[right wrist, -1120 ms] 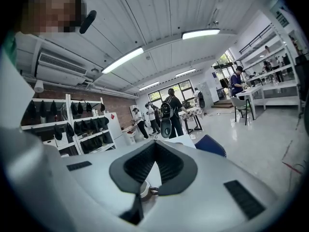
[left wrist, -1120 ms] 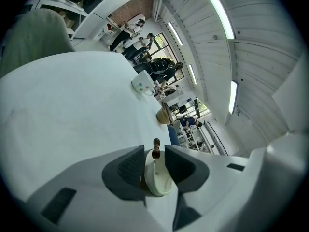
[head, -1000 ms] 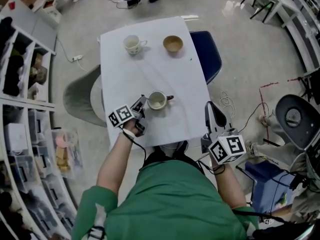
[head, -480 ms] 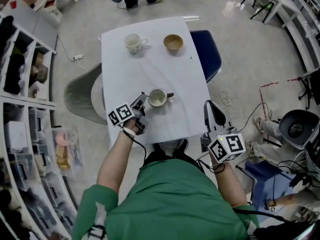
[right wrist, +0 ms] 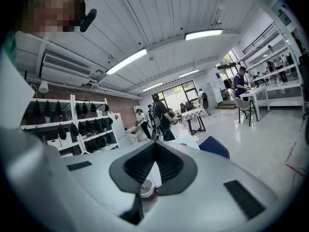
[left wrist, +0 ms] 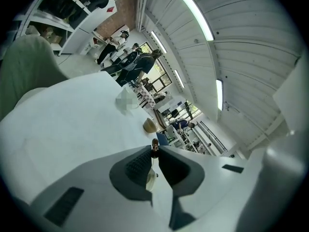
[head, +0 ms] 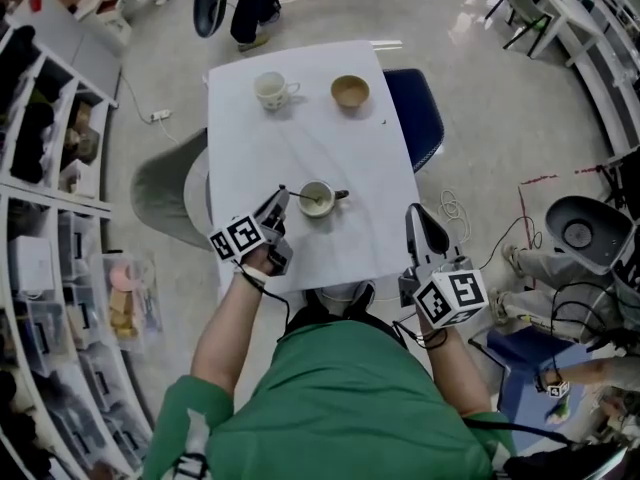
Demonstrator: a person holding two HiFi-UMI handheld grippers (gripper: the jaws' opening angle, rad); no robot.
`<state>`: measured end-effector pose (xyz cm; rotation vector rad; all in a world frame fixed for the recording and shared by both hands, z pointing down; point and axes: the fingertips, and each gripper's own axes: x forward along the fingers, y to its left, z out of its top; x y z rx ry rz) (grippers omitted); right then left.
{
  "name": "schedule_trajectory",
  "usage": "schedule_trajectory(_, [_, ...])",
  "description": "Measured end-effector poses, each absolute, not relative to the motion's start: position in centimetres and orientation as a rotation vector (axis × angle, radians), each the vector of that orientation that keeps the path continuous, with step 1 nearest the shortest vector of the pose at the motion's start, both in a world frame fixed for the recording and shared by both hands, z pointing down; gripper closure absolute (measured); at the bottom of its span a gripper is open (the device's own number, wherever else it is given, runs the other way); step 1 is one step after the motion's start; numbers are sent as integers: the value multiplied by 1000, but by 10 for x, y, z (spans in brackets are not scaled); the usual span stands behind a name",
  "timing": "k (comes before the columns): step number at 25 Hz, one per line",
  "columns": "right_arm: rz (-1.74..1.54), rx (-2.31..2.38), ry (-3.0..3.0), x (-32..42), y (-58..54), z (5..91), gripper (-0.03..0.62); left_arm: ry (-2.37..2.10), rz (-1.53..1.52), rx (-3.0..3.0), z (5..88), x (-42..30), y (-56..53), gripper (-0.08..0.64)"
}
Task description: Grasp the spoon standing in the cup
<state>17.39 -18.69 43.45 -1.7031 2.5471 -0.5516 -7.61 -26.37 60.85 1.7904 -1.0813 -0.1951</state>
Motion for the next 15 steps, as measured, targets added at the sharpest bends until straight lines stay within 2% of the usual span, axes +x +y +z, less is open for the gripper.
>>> schedule_trajectory(15, [-522,-1649,2574,166,-197,429,577,-1108,-271,1929,540,-78,-252,502])
